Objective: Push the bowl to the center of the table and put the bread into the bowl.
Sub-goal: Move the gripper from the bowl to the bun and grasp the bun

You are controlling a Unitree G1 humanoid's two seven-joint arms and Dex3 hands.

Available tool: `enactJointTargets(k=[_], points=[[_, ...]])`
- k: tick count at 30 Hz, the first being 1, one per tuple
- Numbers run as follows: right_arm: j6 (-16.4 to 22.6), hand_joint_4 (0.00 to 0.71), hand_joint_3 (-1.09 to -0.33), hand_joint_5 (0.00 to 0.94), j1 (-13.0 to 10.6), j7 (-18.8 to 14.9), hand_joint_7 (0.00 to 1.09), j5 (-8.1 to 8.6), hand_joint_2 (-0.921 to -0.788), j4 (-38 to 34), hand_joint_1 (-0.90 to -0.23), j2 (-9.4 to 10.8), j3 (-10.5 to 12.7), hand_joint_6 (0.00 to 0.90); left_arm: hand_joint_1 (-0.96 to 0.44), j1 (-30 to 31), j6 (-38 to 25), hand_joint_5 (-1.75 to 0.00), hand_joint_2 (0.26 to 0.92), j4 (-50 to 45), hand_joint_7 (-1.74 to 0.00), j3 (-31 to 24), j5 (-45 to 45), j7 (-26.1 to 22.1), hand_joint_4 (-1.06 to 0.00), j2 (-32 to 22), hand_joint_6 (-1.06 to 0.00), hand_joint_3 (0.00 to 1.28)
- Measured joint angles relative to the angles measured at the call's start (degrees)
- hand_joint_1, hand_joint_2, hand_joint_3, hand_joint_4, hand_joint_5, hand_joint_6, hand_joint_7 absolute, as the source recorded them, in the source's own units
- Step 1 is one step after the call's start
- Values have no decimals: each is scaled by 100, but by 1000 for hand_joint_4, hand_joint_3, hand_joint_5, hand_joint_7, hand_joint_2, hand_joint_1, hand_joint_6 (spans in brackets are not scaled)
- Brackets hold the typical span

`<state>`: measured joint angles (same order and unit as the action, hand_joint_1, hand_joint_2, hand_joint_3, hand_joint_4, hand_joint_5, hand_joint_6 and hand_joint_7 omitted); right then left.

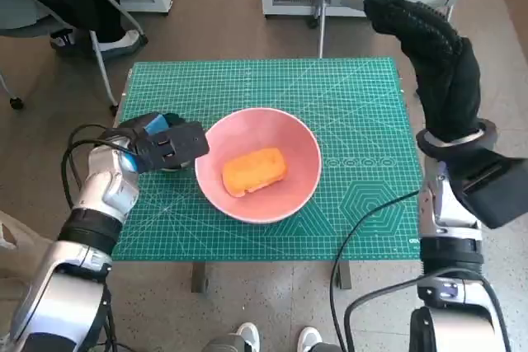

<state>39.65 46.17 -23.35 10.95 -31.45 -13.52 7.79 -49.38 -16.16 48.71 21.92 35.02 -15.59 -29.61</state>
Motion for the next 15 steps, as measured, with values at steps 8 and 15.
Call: enactJointTargets(k=[8, 15], points=[[0, 193, -777, 0, 0, 1, 434, -2, -921, 0, -651, 1, -2, -1, 4, 1, -86, -1457, 906, -133, -896, 13, 86, 0, -528, -3, -755, 120], [-4, 193, -777, 0, 0, 0, 433, 2, -921, 0, -651, 2, -2, -1, 1, 21, -93, -1423, 898, -351, -922, 21, 105, 0, -516, -35, -782, 123]])
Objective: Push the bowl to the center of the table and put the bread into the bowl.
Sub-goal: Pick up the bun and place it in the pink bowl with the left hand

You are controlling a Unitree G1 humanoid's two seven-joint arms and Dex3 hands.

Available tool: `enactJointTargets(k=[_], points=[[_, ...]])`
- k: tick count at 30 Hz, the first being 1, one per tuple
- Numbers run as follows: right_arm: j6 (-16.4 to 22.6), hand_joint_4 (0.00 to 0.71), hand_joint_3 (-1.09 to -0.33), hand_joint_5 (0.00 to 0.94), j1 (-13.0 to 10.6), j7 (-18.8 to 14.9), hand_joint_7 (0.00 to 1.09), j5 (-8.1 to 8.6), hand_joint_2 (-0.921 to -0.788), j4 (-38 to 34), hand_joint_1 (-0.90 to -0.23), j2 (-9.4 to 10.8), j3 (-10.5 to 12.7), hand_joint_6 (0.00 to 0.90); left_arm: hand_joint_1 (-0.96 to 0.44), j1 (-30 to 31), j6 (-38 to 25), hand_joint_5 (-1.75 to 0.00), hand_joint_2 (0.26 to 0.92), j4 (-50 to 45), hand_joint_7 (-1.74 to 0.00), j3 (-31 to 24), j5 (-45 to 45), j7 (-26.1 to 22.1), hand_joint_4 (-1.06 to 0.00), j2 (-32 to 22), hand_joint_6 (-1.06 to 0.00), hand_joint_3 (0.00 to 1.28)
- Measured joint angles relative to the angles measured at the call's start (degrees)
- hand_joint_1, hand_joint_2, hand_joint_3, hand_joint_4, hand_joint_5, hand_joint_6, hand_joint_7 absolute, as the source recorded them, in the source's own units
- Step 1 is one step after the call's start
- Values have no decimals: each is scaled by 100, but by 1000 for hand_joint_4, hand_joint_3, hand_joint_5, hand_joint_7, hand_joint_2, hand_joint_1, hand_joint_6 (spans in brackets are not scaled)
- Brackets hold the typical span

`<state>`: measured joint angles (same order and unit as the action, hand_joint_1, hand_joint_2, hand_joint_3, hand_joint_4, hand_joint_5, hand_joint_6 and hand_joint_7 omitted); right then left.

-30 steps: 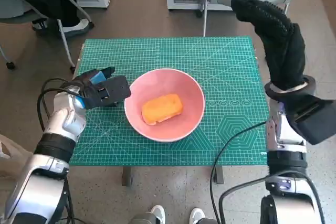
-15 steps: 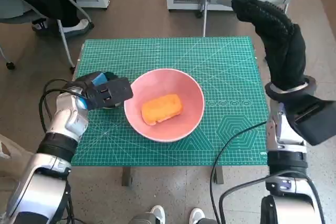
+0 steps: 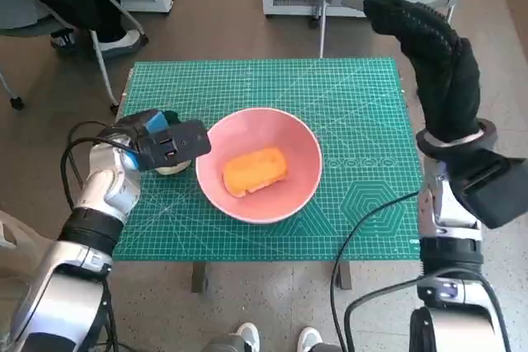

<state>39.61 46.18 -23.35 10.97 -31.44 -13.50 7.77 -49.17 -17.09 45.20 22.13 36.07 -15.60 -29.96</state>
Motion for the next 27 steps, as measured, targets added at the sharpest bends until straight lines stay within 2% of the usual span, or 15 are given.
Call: enactJointTargets(k=[4, 12, 25, 27], points=[[-4, 194, -778, 0, 0, 0, 433, 1, -921, 0, -648, 0, 0, -1, 1, 8, -11, -1421, 905, -117, -943, 3, 1, -13, -507, -37, -773, 117], [-28, 194, -779, 0, -2, 0, 432, 7, -921, 14, -642, 3, -4, -1, 0, 134, -118, -1487, 906, -534, -877, -45, -10, -110, -498, -143, -777, 125], [-108, 194, -779, 1, -24, -4, 431, 21, -921, 63, -641, 2, 1, -1, 0, 660, -411, -1488, 918, -1979, -869, -487, -82, -271, -529, -473, -749, 108], [-109, 194, -779, 1, -25, -4, 430, 21, -921, 64, -641, 2, 1, -1, 0, 687, -464, -1447, 919, -2167, -925, -543, -81, -293, -530, -512, -736, 103]])
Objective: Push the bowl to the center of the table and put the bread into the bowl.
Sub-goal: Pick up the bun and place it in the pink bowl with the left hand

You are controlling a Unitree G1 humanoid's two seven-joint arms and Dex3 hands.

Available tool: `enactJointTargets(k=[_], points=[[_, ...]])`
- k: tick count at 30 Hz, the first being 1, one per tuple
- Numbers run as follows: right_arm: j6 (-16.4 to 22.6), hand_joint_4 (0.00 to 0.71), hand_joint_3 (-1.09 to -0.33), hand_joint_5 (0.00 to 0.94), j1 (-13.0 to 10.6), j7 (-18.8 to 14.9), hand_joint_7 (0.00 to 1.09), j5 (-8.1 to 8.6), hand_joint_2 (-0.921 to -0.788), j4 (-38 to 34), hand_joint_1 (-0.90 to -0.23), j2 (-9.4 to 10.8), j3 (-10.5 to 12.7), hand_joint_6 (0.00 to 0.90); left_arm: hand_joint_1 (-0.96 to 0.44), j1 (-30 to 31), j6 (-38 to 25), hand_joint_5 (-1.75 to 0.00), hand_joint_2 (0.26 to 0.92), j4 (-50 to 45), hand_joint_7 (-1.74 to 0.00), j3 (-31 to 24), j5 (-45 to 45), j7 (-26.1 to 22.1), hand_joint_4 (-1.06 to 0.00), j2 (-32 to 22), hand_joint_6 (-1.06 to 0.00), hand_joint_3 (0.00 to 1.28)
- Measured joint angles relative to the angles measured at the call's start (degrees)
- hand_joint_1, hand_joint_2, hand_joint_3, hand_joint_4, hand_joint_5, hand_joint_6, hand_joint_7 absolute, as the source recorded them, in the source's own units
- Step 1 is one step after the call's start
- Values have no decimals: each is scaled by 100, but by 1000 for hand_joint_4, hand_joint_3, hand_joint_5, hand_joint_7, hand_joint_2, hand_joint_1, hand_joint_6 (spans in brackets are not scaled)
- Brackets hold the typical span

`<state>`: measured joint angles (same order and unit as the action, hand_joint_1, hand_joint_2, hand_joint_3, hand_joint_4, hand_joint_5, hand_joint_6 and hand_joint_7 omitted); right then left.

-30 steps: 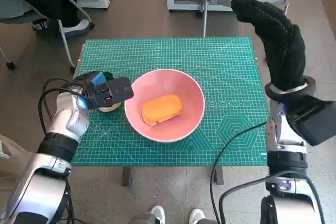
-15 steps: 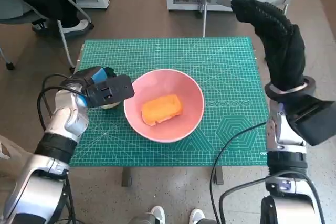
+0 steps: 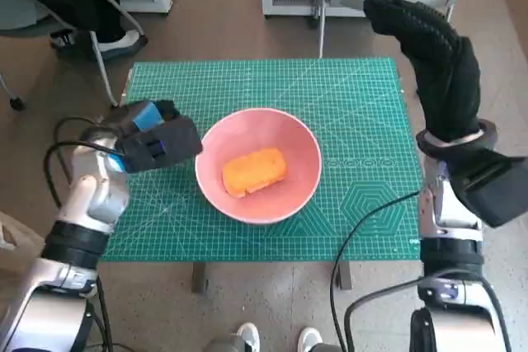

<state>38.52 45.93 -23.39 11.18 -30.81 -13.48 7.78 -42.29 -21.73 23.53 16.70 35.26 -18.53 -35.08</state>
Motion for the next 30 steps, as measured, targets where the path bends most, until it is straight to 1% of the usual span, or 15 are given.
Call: enactJointTargets(k=[3, 5, 9, 13, 14, 16, 17, 19, 22, 25, 27, 30], points=[[-1, 194, -779, 1, -1, 0, 430, 0, -921, -1, -641, 4, -3, -1, 0, 91, -102, -1357, 920, -364, -1039, -123, 3, -40, -550, -70, -700, 100], [-2, 194, -779, 1, 0, -1, 430, 0, -921, -2, -641, 4, -3, -1, 0, 165, -174, -1321, 920, -621, -1081, -197, 5, -67, -564, -108, -684, 99], [-3, 194, -780, 0, 0, -1, 430, -1, -921, -1, -641, 7, -4, -1, 0, 254, -259, -1254, 920, -1004, -1146, -298, 9, -112, -595, -144, -657, 95], [-9, 194, -780, 0, -2, -1, 430, 0, -921, 3, -641, 16, -7, -1, 1, 506, -367, -1209, 920, -1602, -1187, -482, 4, -175, -616, -200, -641, 91], [-9, 194, -780, 0, -3, -1, 430, 0, -921, 3, -642, 13, -5, -1, 1, 560, -373, -1215, 920, -1740, -1180, -527, 3, -189, -618, -206, -640, 91], [-11, 194, -780, 0, -3, -1, 430, 0, -921, 3, -642, 16, -6, -1, 1, 648, -398, -1272, 920, -1979, -1090, -607, 2, -207, -626, -219, -663, 81], [-12, 194, -780, 0, -3, -1, 430, 0, -921, 2, -642, 16, -6, -1, 1, 700, -405, -1280, 920, -2123, -1077, -656, 3, -208, -627, -225, -666, 79], [-13, 194, -780, 0, -2, -1, 431, 0, -921, 1, -644, 17, -7, -1, 4, 800, -410, -1383, 904, -2389, -929, -753, 2, -209, -607, -239, -725, 106], [-13, 194, -780, 1, -3, -2, 431, 1, -921, -6, -645, 16, -5, -1, 5, 978, -405, -1432, 891, -2854, -854, -943, 1, -208, -598, -259, -757, 126], [-13, 194, -780, 1, -3, -2, 431, 1, -921, -6, -647, 18, -7, -1, 6, 1055, -393, -1445, 886, -3202, -833, -1091, 3, -208, -598, -281, -766, 134], [-13, 194, -779, 1, -3, -3, 431, 1, -921, -7, -648, 21, -9, -1, 6, 1090, -386, -1464, 796, -3355, -859, -1161, 7, -207, -604, -295, -761, 298], [-14, 195, -779, 1, -2, -4, 432, 1, -921, -5, -652, 25, -13, -1, 3, 1184, -362, -1381, 773, -3604, -906, -1283, 7, -207, -666, -308, -738, 319]])
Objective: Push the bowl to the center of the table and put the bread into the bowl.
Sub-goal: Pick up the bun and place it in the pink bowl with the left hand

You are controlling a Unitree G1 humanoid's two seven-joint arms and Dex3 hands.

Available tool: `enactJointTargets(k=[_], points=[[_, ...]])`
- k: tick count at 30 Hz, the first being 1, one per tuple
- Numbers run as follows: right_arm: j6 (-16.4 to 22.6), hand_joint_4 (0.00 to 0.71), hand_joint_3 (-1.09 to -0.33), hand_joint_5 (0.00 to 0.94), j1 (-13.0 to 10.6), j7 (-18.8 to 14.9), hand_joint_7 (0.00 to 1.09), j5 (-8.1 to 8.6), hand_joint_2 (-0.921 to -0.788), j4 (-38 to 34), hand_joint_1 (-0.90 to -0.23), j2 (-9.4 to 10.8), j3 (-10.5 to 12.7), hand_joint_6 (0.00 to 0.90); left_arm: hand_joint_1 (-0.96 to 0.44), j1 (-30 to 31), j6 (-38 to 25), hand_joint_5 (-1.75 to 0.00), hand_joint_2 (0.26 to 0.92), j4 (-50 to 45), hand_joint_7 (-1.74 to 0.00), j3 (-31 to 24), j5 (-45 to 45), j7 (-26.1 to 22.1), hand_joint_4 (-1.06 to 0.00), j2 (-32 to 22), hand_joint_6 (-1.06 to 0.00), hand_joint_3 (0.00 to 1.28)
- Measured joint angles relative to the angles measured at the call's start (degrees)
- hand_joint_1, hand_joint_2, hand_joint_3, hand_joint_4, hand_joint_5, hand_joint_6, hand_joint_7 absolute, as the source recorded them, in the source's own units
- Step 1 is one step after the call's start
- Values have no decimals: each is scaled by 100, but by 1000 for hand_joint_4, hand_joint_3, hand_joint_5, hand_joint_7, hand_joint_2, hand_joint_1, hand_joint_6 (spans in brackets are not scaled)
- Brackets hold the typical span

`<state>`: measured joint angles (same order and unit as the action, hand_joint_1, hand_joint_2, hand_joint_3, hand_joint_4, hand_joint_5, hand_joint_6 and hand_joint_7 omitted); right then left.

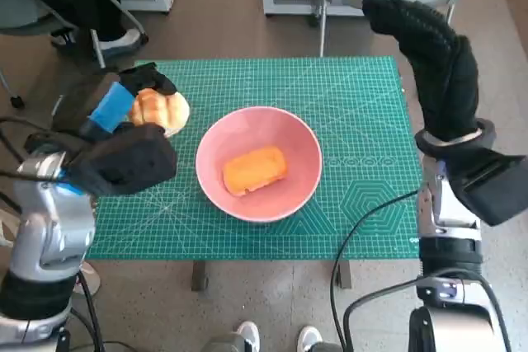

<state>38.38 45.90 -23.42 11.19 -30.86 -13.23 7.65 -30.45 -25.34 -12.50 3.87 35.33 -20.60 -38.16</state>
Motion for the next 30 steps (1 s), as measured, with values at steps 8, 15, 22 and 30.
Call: enactJointTargets(k=[8, 15, 22, 30], points=[[-4, 194, -780, 0, 0, 0, 432, 1, -921, -1, -654, 2, 0, -1, 1, 222, 84, -1190, 861, -617, -1022, -190, 23, 5, -735, -3, -705, 127], [-4, 194, -781, 0, 0, 0, 434, 1, -921, -5, -644, 4, 0, -1, 1, 318, 322, -1035, 878, -974, -1095, -251, 62, 169, -811, 32, -695, 64], [-3, 195, -783, 1, 1, 0, 438, 0, -921, -20, -638, 10, -2, 0, 1, 351, 719, -978, 882, -1066, -1127, -244, 40, 420, -838, 199, -686, 48], [0, 196, -781, 1, 4, 1, 444, -2, -921, -54, -646, 18, -2, -1, 1, 323, 1185, -1049, 905, -787, -1107, -141, -54, 512, -803, 418, -675, 25]])
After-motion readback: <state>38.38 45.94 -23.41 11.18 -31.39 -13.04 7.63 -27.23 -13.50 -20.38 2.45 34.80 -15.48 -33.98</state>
